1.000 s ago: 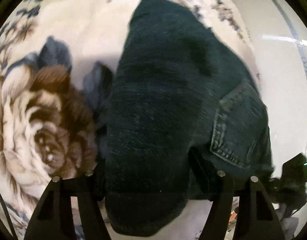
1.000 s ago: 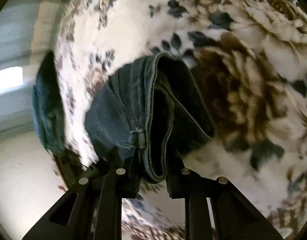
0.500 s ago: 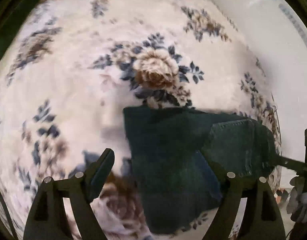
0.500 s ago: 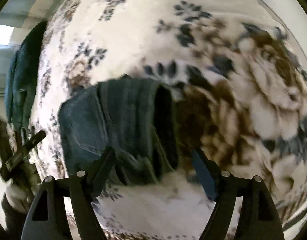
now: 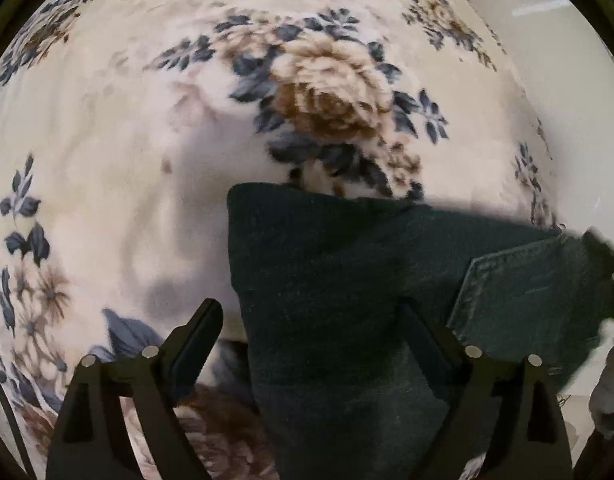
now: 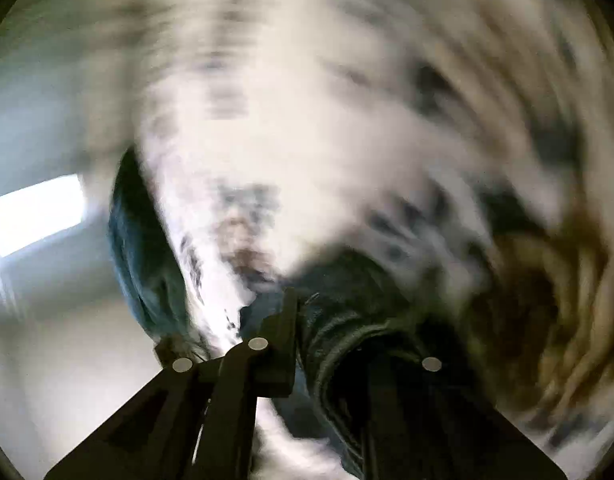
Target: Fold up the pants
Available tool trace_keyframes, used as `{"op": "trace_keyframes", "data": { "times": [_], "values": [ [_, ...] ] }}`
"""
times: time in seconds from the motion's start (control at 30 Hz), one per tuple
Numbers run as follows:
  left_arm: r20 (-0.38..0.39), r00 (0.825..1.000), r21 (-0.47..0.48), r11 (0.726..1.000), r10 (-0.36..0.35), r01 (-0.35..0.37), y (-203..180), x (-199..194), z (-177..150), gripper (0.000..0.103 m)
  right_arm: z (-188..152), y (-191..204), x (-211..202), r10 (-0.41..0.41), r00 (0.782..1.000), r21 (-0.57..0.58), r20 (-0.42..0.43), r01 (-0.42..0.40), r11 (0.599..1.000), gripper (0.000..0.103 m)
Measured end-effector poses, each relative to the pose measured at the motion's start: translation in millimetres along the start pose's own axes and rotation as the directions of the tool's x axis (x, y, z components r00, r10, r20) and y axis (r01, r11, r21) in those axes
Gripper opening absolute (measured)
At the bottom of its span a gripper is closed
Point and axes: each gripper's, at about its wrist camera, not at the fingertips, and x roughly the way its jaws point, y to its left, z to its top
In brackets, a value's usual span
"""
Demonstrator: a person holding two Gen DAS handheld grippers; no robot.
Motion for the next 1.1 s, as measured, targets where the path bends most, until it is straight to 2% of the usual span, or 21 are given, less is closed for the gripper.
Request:
{"op": "trace_keyframes", "data": {
  "times": [0.07, 0.13, 0.2, 0.27, 0.3, 0.33, 0.37, 0.43, 0.53, 0.6, 0.63, 0.67, 0.7, 0.73, 0.8, 0.83, 0.87, 0.93, 1.0, 1.03, 1.1],
  "values": [
    [0.004, 1.0, 0.013, 1.0, -0.003, 0.003, 1.0, 0.5, -0.4, 0.092, 0.2, 15.8, -2.3, -0.056, 0.998, -0.094, 0.041, 0.06, 0.994, 0.007],
    [-0.005, 1.0, -0.003, 1.0, -0.015, 0.015, 2.9, 2.9, -0.2, 0.092, 13.2, -9.2, 18.3, -0.172, 0.985, -0.03, 0.007, 0.172, 0.985, 0.007],
    [-0.009, 1.0, -0.036, 0.999, -0.015, 0.015, 5.3, -3.8, -3.3, 0.092, 21.9, -33.6, 36.0, -0.155, 0.984, 0.06, -0.092, 0.161, 0.985, 0.011],
    [0.003, 1.0, -0.053, 0.998, -0.024, 0.024, 5.9, -15.3, -9.1, 0.091, 20.6, -35.5, 18.6, -0.107, 0.988, 0.097, -0.108, 0.117, 0.988, 0.043],
    [0.017, 0.999, -0.065, 0.997, -0.042, 0.043, 6.5, -23.4, -15.8, 0.091, 17.4, -32.3, 6.3, -0.096, 0.991, 0.083, -0.099, 0.104, 0.991, 0.054],
    [0.026, 0.998, -0.073, 0.996, -0.058, 0.06, 6.3, -27.7, -21.5, 0.091, 12.4, -29.4, -7.1, -0.101, 0.991, 0.068, -0.084, 0.107, 0.992, 0.075],
    [0.031, 0.997, -0.08, 0.994, -0.073, 0.075, 5.7, -31.5, -29.2, 0.091, 5.6, -26.9, -20.5, -0.109, 0.992, 0.053, -0.067, 0.113, 0.992, 0.082],
    [0.025, 0.995, -0.097, 0.99, -0.096, 0.098, 1.8, -29.8, -45.3, 0.091, -13.5, -29.2, -41.3, -0.125, 0.988, 0.018, -0.088, 0.127, 0.992, 0.083],
    [-0.008, 0.997, -0.117, 0.991, -0.071, 0.069, -1.2, -11.9, -60.7, 0.091, -44.1, -32.4, -25.7, -0.142, 0.973, -0.034, -0.181, 0.138, 0.99, 0.082],
    [-0.023, 0.999, -0.152, 0.987, -0.048, 0.044, 4.0, 2.0, -67.9, 0.091, -64.5, -31.6, -3.5, -0.189, 0.953, -0.109, -0.236, 0.167, 0.98, 0.061],
    [-0.026, 0.998, -0.17, 0.984, -0.05, 0.045, 8.8, 7.0, -70.2, 0.092, -70.7, -35.3, 1.4, -0.222, 0.942, -0.128, -0.252, 0.195, 0.972, 0.026],
    [-0.028, 0.998, -0.183, 0.982, -0.056, 0.05, 12.9, 10.8, -71.7, 0.092, -76.9, -35.4, 6.4, -0.24, 0.932, -0.135, -0.27, 0.21, 0.968, 0.017],
    [-0.02, 0.997, -0.193, 0.979, -0.072, 0.066, 15.8, 12.1, -72.4, 0.092, -84.9, -31.3, -0.7, -0.256, 0.932, -0.145, -0.257, 0.224, 0.964, 0.015],
    [-0.022, 0.997, -0.196, 0.978, -0.078, 0.072, 16.9, 12.8, -72.6, 0.094, -87.7, -26.2, -10.8, -0.251, 0.942, -0.148, -0.223, 0.222, 0.964, 0.011],
    [-0.027, 0.997, -0.179, 0.982, -0.07, 0.064, 15.7, 12.8, -71.7, 0.094, -86.8, -25.1, -38.0, -0.291, 0.947, -0.145, -0.136, 0.271, 0.951, 0.01],
    [-0.033, 0.998, -0.171, 0.984, -0.052, 0.046, 13.8, 12.9, -70.2, 0.094, -84.2, -37.6, -43.9, -0.333, 0.934, -0.118, -0.131, 0.318, 0.941, 0.008],
    [-0.04, 0.998, -0.166, 0.985, -0.044, 0.037, 12.3, 10.0, -69.1, 0.094, -81.8, -63.3, -45.9, -0.364, 0.918, -0.036, -0.159, 0.363, 0.931, 0.004],
    [-0.045, 0.999, -0.163, 0.986, -0.028, 0.021, 9.9, 1.5, -65.5, 0.094, -80.9, -89.8, -43.0, -0.387, 0.892, 0.002, -0.235, 0.398, 0.917, 0.004],
    [-0.029, 0.999, -0.156, 0.988, -0.013, 0.008, 6.3, -14.5, -63.3, 0.093, -79.3, -85.5, -51.6, -0.36, 0.899, -0.009, -0.249, 0.369, 0.929, 0.005],
    [0.012, 1.0, -0.149, 0.989, -0.004, 0.005, 3.4, -27.4, -61.6, 0.093, -76.3, -70.3, -61.1, -0.359, 0.905, -0.043, -0.23, 0.359, 0.932, 0.008],
    [0.123, 0.992, -0.167, 0.986, 0.018, 0.003, -1.4, -48.4, -62.8, 0.093, -65.3, -29.6, -72.8, -0.375, 0.91, -0.123, -0.179, 0.358, 0.926, 0.028]
  ]
}}
